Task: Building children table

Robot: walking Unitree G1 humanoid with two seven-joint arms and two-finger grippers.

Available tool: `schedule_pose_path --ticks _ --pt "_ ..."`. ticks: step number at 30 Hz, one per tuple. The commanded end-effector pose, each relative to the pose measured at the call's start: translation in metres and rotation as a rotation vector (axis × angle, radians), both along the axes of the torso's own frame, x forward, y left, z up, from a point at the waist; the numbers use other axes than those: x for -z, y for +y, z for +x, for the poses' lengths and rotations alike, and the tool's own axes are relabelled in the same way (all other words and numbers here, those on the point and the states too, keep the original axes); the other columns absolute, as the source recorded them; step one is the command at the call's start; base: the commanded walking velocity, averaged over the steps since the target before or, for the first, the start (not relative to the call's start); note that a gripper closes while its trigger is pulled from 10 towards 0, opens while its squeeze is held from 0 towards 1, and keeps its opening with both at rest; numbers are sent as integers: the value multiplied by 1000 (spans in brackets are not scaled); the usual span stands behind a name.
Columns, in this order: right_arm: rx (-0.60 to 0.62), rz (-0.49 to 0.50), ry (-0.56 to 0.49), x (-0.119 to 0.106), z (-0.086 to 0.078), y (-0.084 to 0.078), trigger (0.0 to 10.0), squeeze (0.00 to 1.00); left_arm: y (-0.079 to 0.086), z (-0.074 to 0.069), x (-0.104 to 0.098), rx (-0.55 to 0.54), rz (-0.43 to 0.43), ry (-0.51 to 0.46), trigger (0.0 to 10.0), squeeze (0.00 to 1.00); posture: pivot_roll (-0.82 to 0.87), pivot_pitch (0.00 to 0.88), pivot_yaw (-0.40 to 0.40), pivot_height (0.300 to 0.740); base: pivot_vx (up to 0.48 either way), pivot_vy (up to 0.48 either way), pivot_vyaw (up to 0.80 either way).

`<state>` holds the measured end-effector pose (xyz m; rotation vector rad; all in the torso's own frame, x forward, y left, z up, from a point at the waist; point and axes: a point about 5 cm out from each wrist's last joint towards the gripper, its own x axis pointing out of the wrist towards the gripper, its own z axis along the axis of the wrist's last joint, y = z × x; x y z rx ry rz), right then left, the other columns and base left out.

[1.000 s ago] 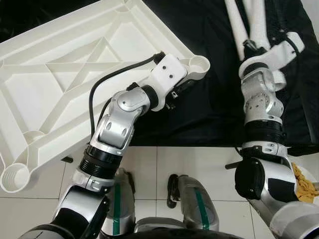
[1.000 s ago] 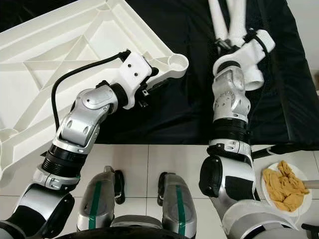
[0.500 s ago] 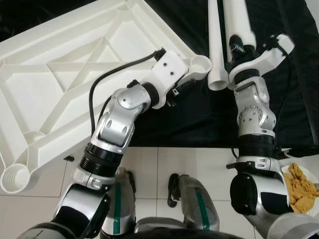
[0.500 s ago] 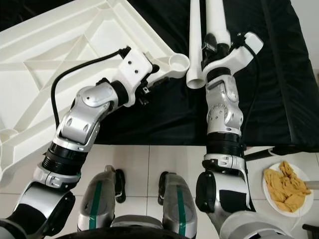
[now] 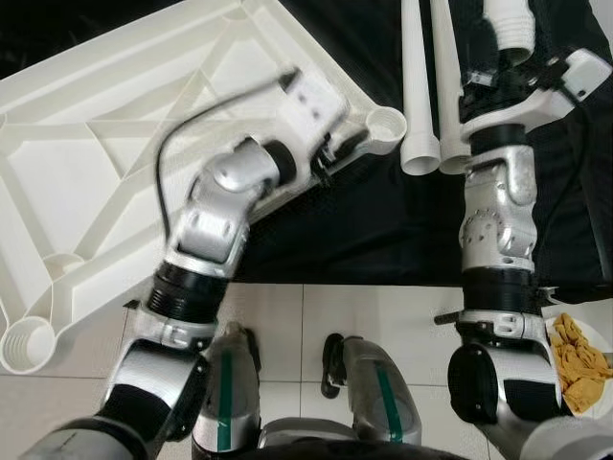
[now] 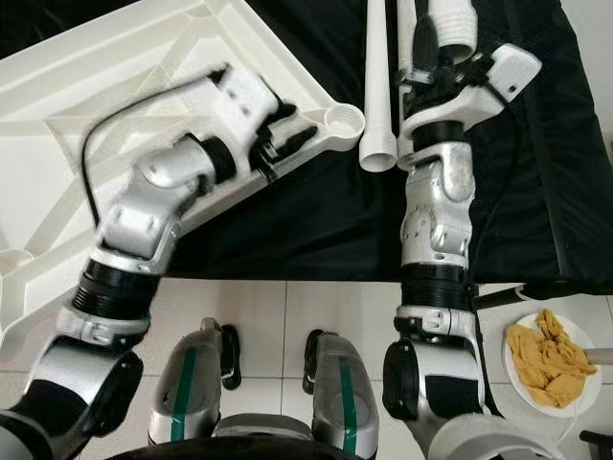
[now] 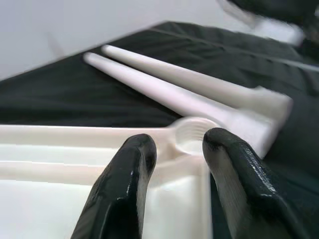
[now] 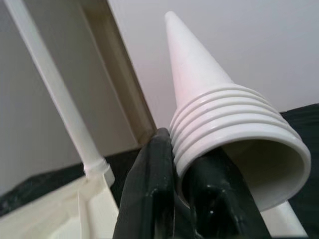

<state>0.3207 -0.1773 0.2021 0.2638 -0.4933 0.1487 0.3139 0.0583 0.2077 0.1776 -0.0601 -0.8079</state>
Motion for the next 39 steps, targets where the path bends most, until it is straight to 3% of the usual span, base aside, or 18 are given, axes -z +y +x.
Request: schedule_pose_path --ticks 1,2,7,8,9,11,14,15,24,25,27,28,39 --pt "-2 -37 -23 0 -2 -1 10000 0 6 5 0 -10 -44 45 10000 0 55 77 -16 740 0 0 0" --pt "-3 -63 -13 7 -4 0 10000 0 14 11 -7 2 -93 71 10000 0 58 76 -21 740 0 0 0" --pt "-1 -99 -2 16 -7 3 10000 0 23 18 -17 35 -131 82 10000 8 58 76 -21 740 0 0 0" --pt "0 -135 -9 18 -9 5 10000 0 25 21 -19 38 -116 75 10000 333 61 74 -24 740 0 0 0" --pt "4 -159 -18 20 -11 8 10000 0 23 21 -21 71 -123 82 10000 1000 63 71 -26 740 0 0 0" --pt "9 -197 -32 23 -15 15 10000 0 17 20 -29 152 -205 133 10000 1000 62 70 -26 740 0 0 0" --pt "10 -215 -39 25 -17 19 10000 0 14 20 -32 192 -243 163 10000 1000 65 69 -29 740 0 0 0" --pt "27 -253 -54 30 -22 26 10000 0 8 20 -41 266 -307 216 10000 1000 67 66 -32 740 0 0 0" --pt "63 -285 -93 35 -31 37 10000 0 -3 26 -53 347 -335 284 10000 1000 65 58 -29 740 0 0 0" --pt "70 -294 -105 35 -31 38 10000 0 -5 28 -56 356 -359 313 10000 231 62 53 -22 740 0 0 0" --pt "75 -300 -112 35 -32 39 10000 0 -6 29 -58 362 -377 333 10000 231 62 53 -22 740 0 0 0" --pt "80 -303 -121 34 -32 40 10000 0 -9 31 -60 373 -379 351 10000 0 55 46 -11 740 0 0 0" --pt "83 -333 -165 33 -38 50 10000 0 -37 43 -74 411 -396 417 10000 0 39 29 8 740 0 0 0"
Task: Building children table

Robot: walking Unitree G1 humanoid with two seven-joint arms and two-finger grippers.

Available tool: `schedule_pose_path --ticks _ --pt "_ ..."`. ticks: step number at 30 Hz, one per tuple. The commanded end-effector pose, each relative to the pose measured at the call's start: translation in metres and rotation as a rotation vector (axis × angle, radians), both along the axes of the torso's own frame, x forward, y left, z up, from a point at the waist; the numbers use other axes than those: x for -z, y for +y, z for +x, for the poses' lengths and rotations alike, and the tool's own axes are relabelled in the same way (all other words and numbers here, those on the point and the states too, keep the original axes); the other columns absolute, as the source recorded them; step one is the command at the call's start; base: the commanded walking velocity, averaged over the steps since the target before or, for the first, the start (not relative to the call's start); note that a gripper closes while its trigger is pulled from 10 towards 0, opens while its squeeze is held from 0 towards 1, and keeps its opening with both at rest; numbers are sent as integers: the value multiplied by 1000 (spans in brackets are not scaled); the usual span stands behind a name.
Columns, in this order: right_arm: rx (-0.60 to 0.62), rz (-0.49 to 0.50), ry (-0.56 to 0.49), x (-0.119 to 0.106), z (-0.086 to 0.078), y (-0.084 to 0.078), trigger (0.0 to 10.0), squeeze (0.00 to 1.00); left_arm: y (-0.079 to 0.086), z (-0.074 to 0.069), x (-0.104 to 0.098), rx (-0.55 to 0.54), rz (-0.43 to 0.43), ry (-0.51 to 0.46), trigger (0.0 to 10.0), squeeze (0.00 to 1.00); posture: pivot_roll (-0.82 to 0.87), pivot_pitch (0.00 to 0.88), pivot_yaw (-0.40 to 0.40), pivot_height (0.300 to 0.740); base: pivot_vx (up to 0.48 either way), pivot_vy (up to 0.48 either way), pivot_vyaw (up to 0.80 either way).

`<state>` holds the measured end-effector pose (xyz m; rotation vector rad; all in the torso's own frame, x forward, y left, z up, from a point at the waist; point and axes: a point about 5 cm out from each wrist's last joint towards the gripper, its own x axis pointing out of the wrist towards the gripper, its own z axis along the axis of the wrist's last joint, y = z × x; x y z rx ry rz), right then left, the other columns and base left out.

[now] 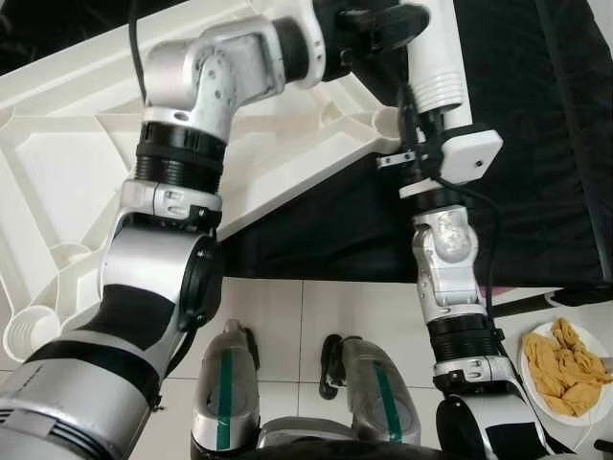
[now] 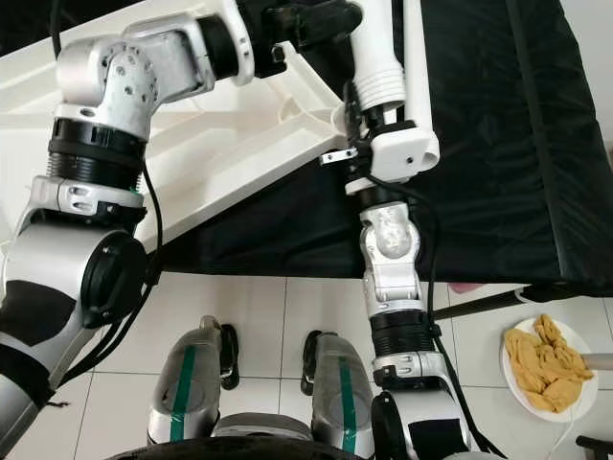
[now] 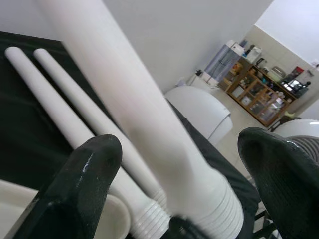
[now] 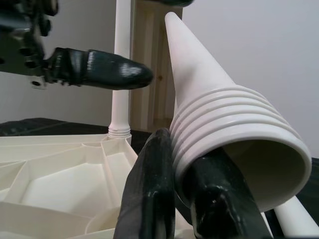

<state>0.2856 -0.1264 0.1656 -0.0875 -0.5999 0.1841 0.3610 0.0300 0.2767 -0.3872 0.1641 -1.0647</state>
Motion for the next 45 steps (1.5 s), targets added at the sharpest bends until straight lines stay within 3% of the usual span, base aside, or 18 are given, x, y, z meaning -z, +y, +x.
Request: schedule_pose_path --ticks 1,7,13,15,21,28,33,45 --pt "17 1 -33 -3 -3 0 10000 0 -12 -3 -8 136 -30 -42 10000 0 38 28 9 740 0 0 0" --pt "17 -17 -47 -2 -6 3 10000 0 -32 0 -15 158 -23 -41 10000 0 16 21 26 740 0 0 0" --pt "19 -24 -50 -1 -8 3 10000 0 -41 4 -15 159 -7 -25 10000 0 5 18 34 740 0 0 0" --pt "30 -30 -55 -1 -9 2 10000 0 -49 8 -12 132 41 -14 10000 0 -5 17 39 740 0 0 0" --pt "41 -38 -61 -2 -9 1 10000 0 -49 13 0 96 95 6 10000 0 -13 12 43 740 0 0 0" --pt "46 -44 -54 0 -10 0 10000 0 -38 22 16 12 156 60 10000 0 -23 1 48 740 0 0 0" --pt "44 -50 -50 1 -10 0 10000 0 -38 24 14 -9 141 75 10000 0 -22 0 44 740 0 0 0" --pt "32 -72 -35 7 -12 2 10000 0 -46 26 -19 -29 46 66 10000 0 -24 0 50 740 0 0 0"
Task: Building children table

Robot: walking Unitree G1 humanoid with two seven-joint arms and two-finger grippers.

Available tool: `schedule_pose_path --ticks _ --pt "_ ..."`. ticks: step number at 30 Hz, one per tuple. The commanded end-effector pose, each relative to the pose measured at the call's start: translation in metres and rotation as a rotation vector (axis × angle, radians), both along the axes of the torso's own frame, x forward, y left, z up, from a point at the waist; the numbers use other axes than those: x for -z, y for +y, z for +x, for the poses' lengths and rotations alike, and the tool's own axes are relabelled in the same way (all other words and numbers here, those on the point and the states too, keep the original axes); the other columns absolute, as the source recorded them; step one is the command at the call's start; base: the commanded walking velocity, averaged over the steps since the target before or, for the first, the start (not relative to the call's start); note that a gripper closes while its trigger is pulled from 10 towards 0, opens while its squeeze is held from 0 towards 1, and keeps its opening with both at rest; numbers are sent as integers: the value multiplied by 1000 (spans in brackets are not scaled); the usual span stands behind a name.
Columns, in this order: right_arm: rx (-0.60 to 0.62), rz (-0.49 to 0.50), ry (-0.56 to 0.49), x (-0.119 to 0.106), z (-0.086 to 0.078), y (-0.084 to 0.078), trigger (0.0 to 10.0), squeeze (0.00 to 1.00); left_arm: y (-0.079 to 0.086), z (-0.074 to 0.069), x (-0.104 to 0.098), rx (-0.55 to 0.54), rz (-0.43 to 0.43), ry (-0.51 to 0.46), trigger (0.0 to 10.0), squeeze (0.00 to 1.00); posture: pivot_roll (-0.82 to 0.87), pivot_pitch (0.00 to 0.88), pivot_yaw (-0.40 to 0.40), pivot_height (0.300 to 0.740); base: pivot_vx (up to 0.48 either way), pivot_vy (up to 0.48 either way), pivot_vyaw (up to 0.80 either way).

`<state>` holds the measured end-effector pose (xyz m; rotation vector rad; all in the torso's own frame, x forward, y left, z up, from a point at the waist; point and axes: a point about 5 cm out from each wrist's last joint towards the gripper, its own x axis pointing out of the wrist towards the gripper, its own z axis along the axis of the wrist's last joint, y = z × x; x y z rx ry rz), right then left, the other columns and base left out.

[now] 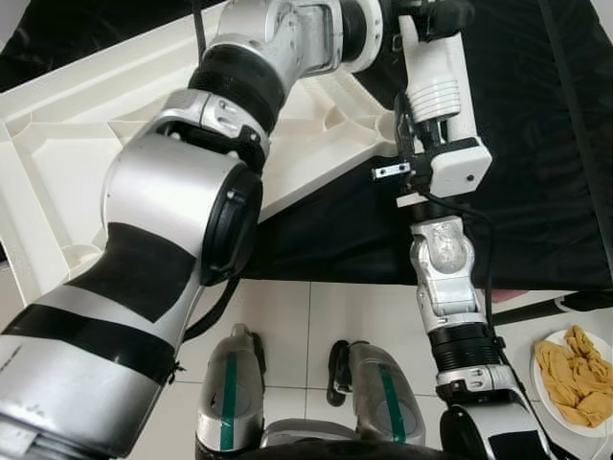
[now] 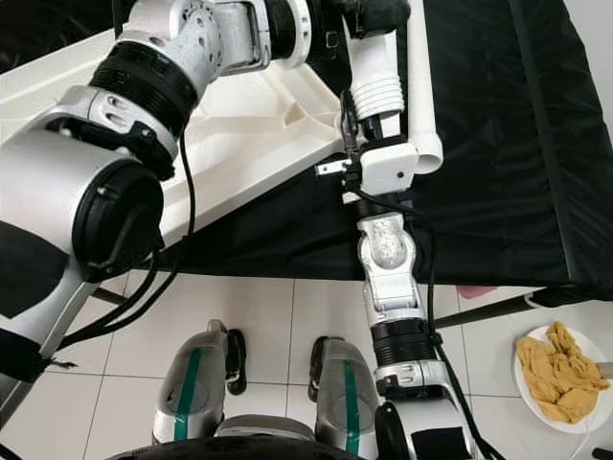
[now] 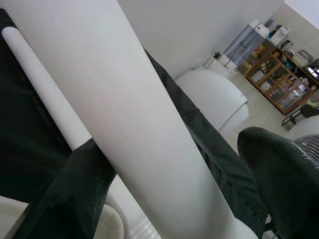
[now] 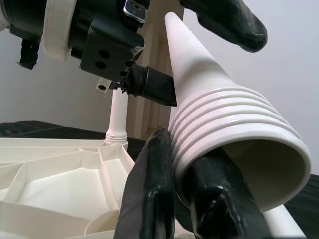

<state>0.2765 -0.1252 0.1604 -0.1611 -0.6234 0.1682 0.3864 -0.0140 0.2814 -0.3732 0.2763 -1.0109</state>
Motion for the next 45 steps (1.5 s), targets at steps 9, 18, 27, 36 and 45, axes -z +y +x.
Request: schedule_pose_path --ticks 9,18,27,36,45 --pt "-7 -23 -9 3 -5 2 10000 0 -2 1 -23 -15 -42 -27 10000 0 -23 6 53 740 0 0 0" --pt "-37 -93 -57 2 -13 9 10000 0 3 5 -37 -80 -64 -9 10000 0 -18 18 57 740 0 0 0" --pt "-38 -119 -61 5 -17 9 10000 0 14 10 -49 -151 -99 11 0 0 -12 37 61 740 0 0 0" --pt "-22 -132 -68 6 -17 7 10000 0 16 9 -55 -130 -121 5 0 0 -8 44 61 740 0 0 0" --pt "-15 -115 -58 7 -16 6 10000 1000 14 8 -61 -115 -133 1 0 0 -2 53 58 740 0 0 0"
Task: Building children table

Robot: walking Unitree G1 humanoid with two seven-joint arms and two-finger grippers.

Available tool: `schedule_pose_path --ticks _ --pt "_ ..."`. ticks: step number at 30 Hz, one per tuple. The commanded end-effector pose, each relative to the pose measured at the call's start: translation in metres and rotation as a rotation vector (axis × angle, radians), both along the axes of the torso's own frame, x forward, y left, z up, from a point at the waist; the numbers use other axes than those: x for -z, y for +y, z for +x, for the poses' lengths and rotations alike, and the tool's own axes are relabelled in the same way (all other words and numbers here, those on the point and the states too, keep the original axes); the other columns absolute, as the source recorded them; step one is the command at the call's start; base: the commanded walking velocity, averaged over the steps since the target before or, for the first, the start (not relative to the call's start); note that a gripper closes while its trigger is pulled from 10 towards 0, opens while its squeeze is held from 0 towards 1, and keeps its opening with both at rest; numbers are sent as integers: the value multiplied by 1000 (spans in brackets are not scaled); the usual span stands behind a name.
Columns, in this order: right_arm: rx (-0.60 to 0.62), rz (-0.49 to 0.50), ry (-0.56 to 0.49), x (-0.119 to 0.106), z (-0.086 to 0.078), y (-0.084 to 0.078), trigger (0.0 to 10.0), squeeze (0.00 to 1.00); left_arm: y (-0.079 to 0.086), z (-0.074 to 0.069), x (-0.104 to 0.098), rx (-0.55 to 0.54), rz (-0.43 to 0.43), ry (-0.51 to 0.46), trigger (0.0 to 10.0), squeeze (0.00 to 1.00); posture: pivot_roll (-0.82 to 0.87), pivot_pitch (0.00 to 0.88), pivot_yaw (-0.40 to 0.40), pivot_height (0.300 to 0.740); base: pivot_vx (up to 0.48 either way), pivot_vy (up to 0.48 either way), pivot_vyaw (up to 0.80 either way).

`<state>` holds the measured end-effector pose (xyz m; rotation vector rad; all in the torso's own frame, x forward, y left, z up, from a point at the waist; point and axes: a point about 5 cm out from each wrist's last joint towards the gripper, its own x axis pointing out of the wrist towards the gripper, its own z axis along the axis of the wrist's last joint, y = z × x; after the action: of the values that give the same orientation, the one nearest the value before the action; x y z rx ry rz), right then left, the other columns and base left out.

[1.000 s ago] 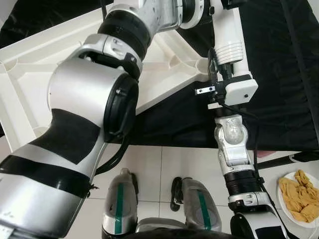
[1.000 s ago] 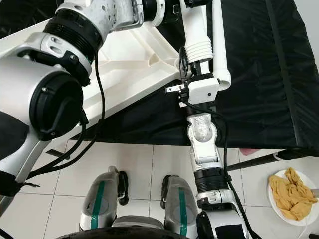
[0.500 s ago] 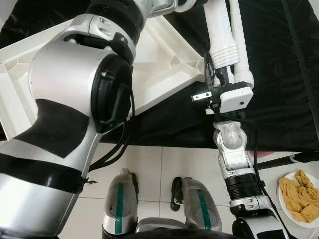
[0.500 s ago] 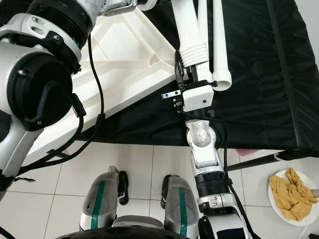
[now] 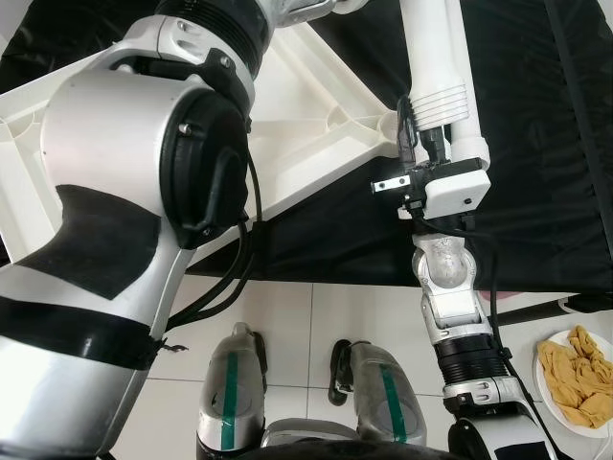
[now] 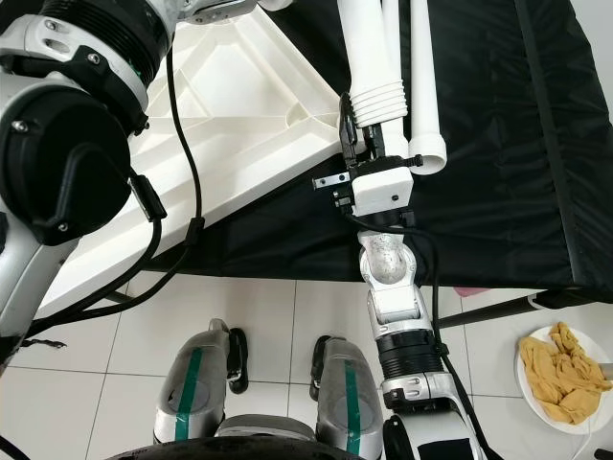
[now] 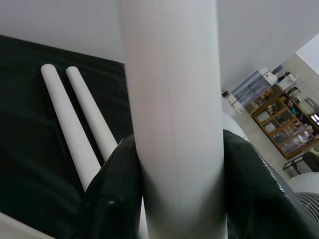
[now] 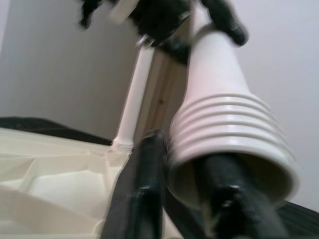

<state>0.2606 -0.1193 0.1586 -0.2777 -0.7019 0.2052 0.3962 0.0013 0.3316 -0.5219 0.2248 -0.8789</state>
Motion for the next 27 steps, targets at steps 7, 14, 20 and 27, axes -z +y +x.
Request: schedule_pose_path --ticks 7,14,20,27 --pt "-16 15 53 8 0 0 10000 1000 -2 -3 -10 32 -11 -15 10000 0 -2 57 58 740 0 0 0" --pt "-8 23 64 7 0 -1 10000 1000 -2 -3 -10 45 -7 -19 10000 0 0 61 56 740 0 0 0" --pt "-24 -6 98 18 -3 -3 10000 0 6 -1 -17 12 -29 -26 10000 0 6 71 47 740 0 0 0" --pt "34 -94 80 35 -12 -13 10000 0 21 3 -28 -39 -88 -13 10000 0 7 79 45 740 0 0 0"
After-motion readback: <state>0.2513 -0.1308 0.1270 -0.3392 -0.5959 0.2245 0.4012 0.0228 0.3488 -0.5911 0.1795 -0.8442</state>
